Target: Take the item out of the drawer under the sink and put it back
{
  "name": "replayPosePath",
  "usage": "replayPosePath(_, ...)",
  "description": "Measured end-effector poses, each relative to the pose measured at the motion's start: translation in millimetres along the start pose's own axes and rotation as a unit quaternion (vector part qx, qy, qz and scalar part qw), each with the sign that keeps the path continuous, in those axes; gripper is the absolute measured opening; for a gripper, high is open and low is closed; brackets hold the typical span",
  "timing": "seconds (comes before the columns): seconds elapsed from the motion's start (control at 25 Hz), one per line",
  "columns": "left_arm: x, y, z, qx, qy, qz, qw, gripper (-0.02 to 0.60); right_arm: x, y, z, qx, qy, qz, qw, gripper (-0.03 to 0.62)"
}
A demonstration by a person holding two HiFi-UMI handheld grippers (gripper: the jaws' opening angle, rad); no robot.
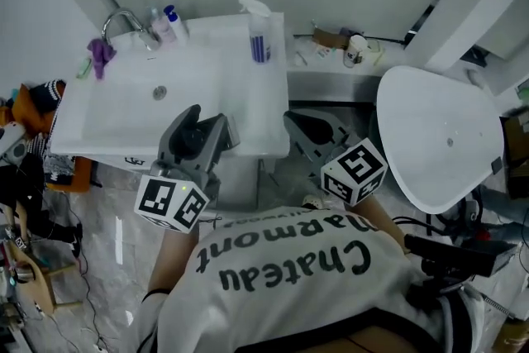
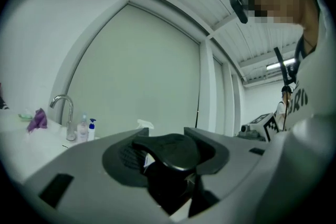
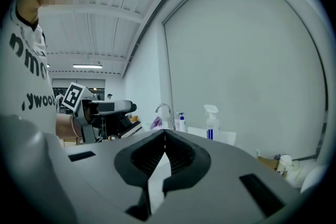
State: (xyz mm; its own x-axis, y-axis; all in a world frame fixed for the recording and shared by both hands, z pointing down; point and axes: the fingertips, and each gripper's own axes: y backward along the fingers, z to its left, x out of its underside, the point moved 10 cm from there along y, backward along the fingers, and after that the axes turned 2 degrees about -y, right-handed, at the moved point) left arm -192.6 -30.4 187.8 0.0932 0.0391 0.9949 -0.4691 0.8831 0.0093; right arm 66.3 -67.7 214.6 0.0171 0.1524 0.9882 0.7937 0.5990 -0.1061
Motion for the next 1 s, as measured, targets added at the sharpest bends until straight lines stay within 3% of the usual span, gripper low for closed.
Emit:
replayPosePath(0.44, 11, -44, -59, -0.075, -0.005, -0.013, 0.9971, 0.212, 8, 28, -97, -0.061, -0.065, -0.008, 0.996, 0.011)
replayPosePath(0.8, 15, -48, -87, -0.123, -0.007, -0.014, 0.9923, 0.212, 11, 32, -121, -0.111, -0.072, -0.007, 0.991, 0.011)
replayPosePath(1.0, 12, -45, -92, -0.141, -0.007, -0.010, 0.9899, 0.212, 16, 37, -123, -0.113, -0.052, 0.008, 0.992, 0.011)
